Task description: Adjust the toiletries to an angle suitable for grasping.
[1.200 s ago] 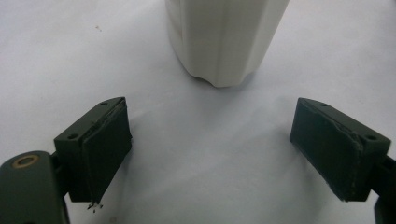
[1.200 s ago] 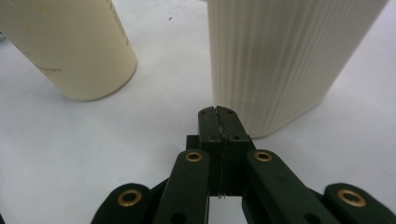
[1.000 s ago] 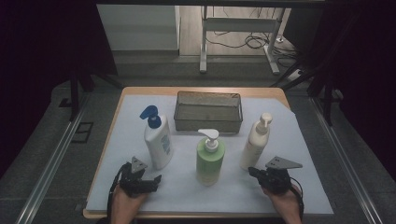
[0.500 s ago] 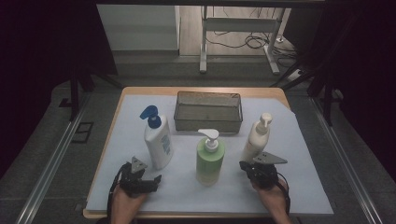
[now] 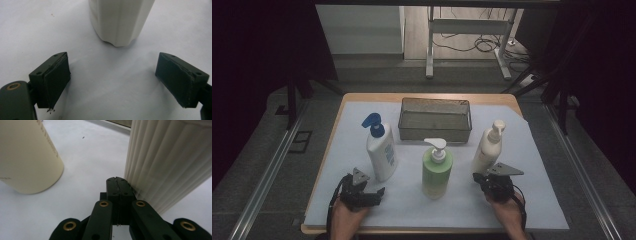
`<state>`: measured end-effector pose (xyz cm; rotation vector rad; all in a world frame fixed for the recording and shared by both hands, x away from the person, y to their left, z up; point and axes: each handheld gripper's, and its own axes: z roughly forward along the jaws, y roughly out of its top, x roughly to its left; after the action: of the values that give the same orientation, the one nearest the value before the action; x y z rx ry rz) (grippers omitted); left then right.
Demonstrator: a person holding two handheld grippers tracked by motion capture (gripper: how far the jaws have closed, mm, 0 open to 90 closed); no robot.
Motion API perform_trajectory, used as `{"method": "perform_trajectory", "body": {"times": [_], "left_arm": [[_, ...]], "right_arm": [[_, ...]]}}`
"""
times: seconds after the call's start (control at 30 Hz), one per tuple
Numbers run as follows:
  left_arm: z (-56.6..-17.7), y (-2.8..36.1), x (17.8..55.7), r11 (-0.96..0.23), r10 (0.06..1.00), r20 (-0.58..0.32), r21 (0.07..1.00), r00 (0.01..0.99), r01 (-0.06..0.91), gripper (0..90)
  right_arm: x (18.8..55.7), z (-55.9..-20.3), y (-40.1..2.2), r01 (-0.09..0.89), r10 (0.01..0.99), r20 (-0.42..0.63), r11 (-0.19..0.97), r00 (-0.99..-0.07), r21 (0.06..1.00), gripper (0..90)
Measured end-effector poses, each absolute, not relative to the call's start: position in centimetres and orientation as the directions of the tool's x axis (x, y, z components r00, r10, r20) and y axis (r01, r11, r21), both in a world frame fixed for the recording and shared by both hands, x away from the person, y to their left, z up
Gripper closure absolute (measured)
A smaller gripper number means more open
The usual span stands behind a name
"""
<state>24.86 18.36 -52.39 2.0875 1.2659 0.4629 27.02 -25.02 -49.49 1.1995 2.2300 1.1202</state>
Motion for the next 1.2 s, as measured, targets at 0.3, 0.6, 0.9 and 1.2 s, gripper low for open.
{"method": "perform_trajectory", "body": {"times": [0.3, 0.6, 0.9, 1.2], "left_arm": [[-52.4, 18.4, 24.9, -0.327, 0.881, -0.031, 0.683, 0.473, 0.653, 12.0], [-52.4, 18.4, 24.9, -0.327, 0.88, -0.031, 0.683, 0.473, 0.653, 12.0], [-52.4, 18.4, 24.9, -0.327, 0.881, -0.031, 0.682, 0.473, 0.654, 12.0], [-52.4, 18.4, 24.9, -0.328, 0.881, -0.031, 0.682, 0.473, 0.654, 12.0]], "right_arm": [[27.1, -49.4, -26.2, 0.532, 0.835, 0.025, 0.327, -0.549, 0.781, 90.0], [27.4, -49.3, -27.9, 0.544, 0.854, 0.019, 0.313, -0.519, 0.779, 90.0], [27.6, -49.2, -29.3, 0.555, 0.869, 0.015, 0.302, -0.494, 0.775, 89.9], [28.0, -49.2, -30.4, 0.565, 0.883, 0.013, 0.289, -0.47, 0.773, 89.8]]}}
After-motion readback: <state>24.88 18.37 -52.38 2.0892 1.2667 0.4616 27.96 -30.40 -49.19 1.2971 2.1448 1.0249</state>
